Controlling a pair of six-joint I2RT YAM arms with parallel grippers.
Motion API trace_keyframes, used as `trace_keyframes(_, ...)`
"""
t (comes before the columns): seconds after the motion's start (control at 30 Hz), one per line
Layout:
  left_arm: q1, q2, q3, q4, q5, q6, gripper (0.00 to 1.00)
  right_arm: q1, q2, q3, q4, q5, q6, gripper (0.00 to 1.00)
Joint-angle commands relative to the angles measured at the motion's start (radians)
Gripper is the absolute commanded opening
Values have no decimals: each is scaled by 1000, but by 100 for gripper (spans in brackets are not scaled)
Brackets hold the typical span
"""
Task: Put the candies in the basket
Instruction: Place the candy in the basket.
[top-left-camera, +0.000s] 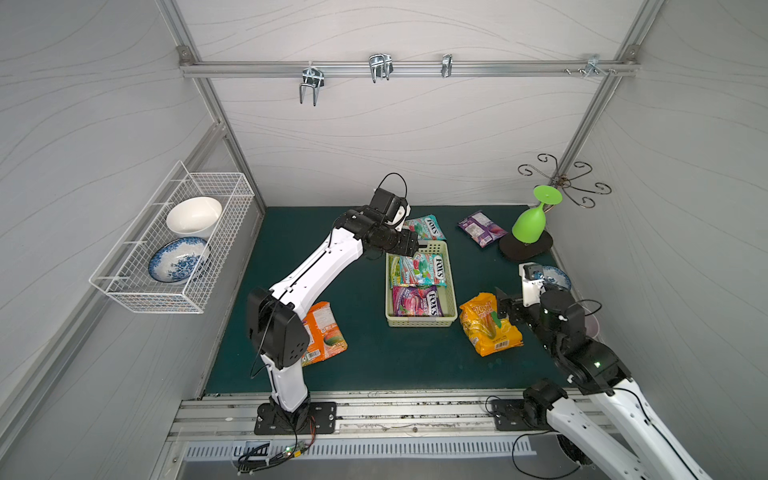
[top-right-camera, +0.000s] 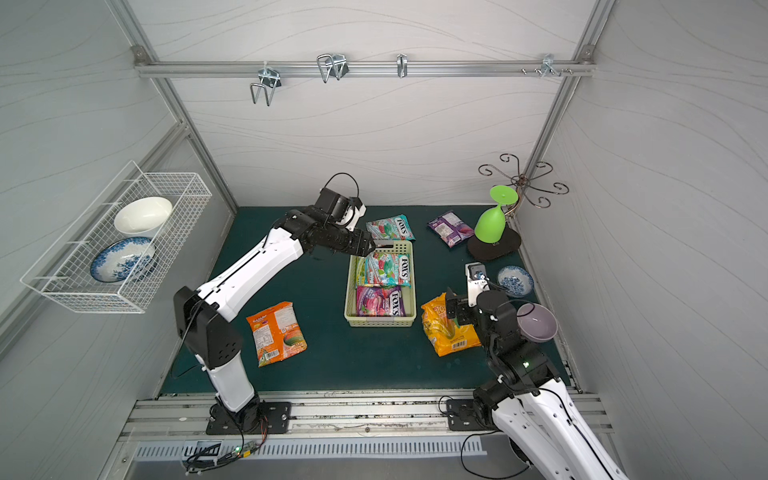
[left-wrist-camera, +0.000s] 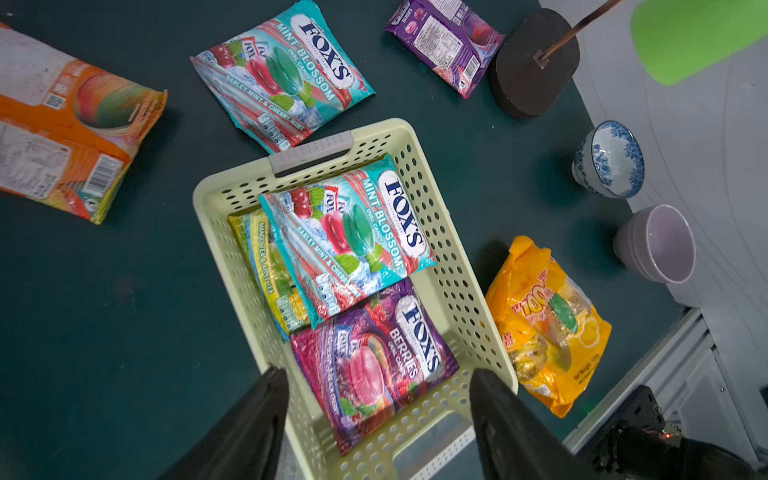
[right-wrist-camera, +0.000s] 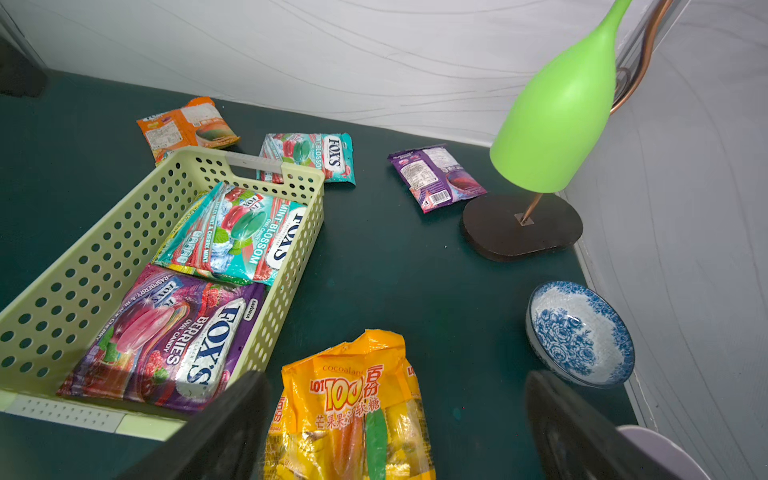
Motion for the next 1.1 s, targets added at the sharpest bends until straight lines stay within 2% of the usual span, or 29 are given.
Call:
trace_keyframes(0.0, 28, -85, -56, 44, -11, 31, 75, 7, 92, 93, -50, -61, 51, 99)
trace_keyframes(0.1, 48, -152, -116, 54, -41, 56, 83, 28, 226, 196, -113, -97, 98, 99)
trace_keyframes(0.3, 91, -274, -260, 95, -48, 102, 89, 133, 446, 343, -152, -69, 153, 99)
trace_keyframes(0.5, 117, -391, -407, 133, -73, 166, 90, 204, 668, 490, -190, -67, 215, 99)
trace_keyframes(0.7, 185, -488, -531, 160, -27, 218, 91, 243, 899, 659, -243, -95, 297, 92)
trace_keyframes(0.83, 247, -530, -552, 152, 21, 226, 91, 260, 1057, 791, -301, -127, 361, 87)
trace_keyframes(1.07, 329, -574, -579, 171, 9, 228, 92, 310, 1298, 997, -366, -127, 410, 80)
